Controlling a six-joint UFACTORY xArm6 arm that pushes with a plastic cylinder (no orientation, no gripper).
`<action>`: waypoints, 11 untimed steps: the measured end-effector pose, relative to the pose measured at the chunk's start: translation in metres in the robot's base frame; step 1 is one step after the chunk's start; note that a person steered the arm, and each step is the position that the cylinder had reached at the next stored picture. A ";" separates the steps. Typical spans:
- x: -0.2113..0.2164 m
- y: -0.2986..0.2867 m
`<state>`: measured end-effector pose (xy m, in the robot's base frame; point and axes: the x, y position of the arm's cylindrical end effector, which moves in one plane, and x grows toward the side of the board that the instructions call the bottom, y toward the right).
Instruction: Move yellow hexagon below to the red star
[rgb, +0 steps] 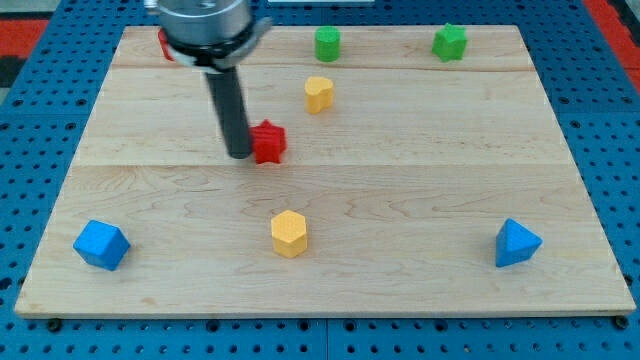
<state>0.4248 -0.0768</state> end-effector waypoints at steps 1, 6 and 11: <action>0.000 0.035; 0.146 0.091; 0.082 0.016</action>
